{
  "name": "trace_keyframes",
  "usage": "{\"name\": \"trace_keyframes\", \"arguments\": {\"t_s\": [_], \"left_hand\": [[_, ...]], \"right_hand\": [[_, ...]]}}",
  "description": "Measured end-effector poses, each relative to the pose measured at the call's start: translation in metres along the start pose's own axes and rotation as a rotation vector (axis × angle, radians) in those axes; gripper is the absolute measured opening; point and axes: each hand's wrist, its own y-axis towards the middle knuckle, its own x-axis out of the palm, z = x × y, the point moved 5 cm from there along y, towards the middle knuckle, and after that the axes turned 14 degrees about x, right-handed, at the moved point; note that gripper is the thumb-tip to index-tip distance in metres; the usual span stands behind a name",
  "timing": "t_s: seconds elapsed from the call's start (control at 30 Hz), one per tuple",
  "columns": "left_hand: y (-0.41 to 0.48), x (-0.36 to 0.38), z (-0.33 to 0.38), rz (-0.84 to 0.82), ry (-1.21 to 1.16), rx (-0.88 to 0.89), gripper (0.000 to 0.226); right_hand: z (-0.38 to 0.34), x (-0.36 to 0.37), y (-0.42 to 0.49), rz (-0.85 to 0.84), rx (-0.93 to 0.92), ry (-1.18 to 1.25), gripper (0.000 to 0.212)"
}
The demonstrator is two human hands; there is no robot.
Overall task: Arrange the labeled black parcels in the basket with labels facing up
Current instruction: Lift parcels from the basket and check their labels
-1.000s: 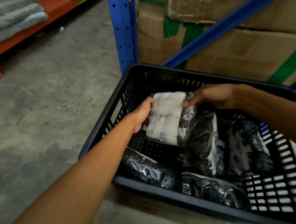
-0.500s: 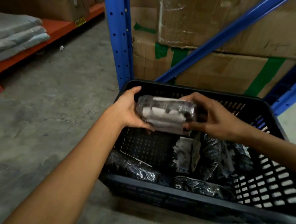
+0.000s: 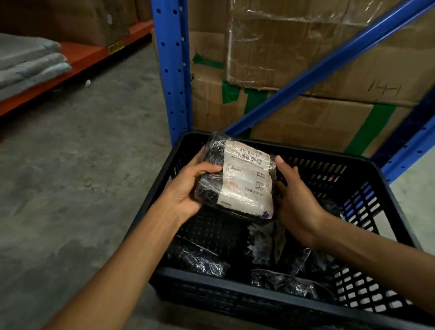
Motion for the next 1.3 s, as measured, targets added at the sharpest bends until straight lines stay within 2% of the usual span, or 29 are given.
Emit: {"name": "trace_keyframes", "arguments": {"t_s": [0.07,0.13,0.17,0.23,0.3,0.43,0.6,0.7,0.83,0.9,0.97,1.03,1.17,1.3], "left_hand": [[-0.005,0.002,-0.004,-0.023,-0.035,0.024,0.069],[-0.006,0.002,-0.01,-0.022,-0.03,0.037,0.065],[-0.005,0.0,-0.011,-0.009,0.031,0.04,0.059],[-0.003,-0.004,-0.011,0.022,0.259,0.042,0.043],[0.0,-0.011,-0.013,0.048,0.411,0.028,0.033],[0.007,-0.032,-0.029,0.147,0.57,-0.022,0.03],[0.032,-0.059,-0.053,0.224,0.961,-0.145,0.041],[0.046,-0.071,-0.06,0.248,1.071,-0.148,0.043],[0.061,-0.091,-0.066,0.316,1.27,-0.134,0.042],[0.067,-0.094,-0.069,0.278,1.348,-0.135,0.039],[0.07,-0.095,-0.078,0.217,1.392,-0.16,0.036],[0.071,-0.099,-0.089,0.159,1.442,-0.223,0.036],[0.076,-0.12,-0.099,0.076,1.425,-0.338,0.039],[0.076,-0.121,-0.106,0.017,1.437,-0.378,0.059]], "right_hand": [[-0.004,0.002,0.007,0.063,0.079,0.019,0.092],[-0.006,0.009,0.01,0.094,0.092,0.015,0.058],[-0.003,0.009,0.012,0.134,0.075,0.015,0.048],[0.009,0.007,0.016,0.226,0.046,0.03,0.04],[0.021,0.004,0.024,0.28,0.031,-0.002,0.04],[0.037,0.001,0.05,0.309,0.008,-0.104,0.038],[0.057,0.004,0.088,0.322,0.049,-0.209,0.045],[0.067,0.009,0.109,0.319,0.085,-0.245,0.046],[0.079,0.013,0.135,0.361,0.035,-0.379,0.045],[0.092,0.014,0.142,0.382,0.053,-0.413,0.037],[0.104,0.011,0.147,0.447,0.1,-0.45,0.038],[0.107,0.01,0.149,0.505,0.127,-0.519,0.045],[0.102,0.015,0.154,0.459,0.178,-0.594,0.076],[0.098,0.014,0.161,0.517,0.199,-0.739,0.078]]}}
